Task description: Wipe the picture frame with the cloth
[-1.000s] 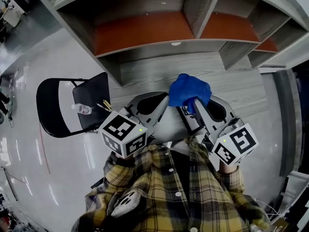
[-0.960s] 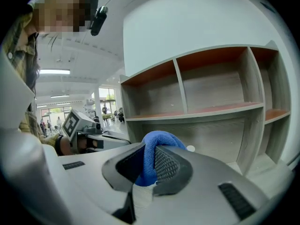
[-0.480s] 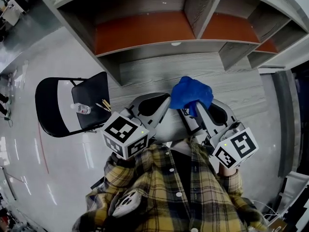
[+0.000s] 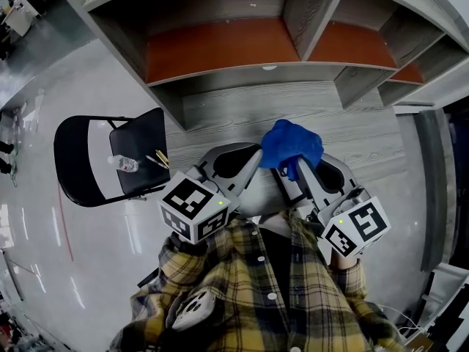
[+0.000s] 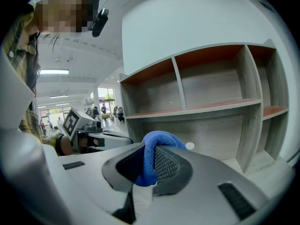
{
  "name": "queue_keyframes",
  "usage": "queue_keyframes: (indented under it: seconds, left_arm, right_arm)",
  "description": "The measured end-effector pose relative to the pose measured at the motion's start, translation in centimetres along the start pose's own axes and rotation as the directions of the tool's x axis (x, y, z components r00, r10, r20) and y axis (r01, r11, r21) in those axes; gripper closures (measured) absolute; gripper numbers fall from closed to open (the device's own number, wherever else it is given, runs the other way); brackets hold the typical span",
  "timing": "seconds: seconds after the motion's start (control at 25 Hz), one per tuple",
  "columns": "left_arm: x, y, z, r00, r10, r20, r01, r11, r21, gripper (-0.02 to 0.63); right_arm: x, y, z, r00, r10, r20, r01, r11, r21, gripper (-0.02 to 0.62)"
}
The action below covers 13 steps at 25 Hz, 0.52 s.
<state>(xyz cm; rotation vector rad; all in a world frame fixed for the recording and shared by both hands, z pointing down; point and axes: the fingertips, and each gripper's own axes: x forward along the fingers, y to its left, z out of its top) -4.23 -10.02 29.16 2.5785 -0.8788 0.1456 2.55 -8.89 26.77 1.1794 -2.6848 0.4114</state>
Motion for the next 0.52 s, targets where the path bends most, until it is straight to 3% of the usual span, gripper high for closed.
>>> queue_keyframes:
  seconds: [0.52]
  left_arm:
    - [0.23,0.05,-0.18,1.000,0.007,-0.006,-0.007,1.000,0.005,0.600]
  right_arm:
    - [0.09,0.20,-0.28,1.000,0.010,-0.012,-0.010,1.000,0.006,0.548]
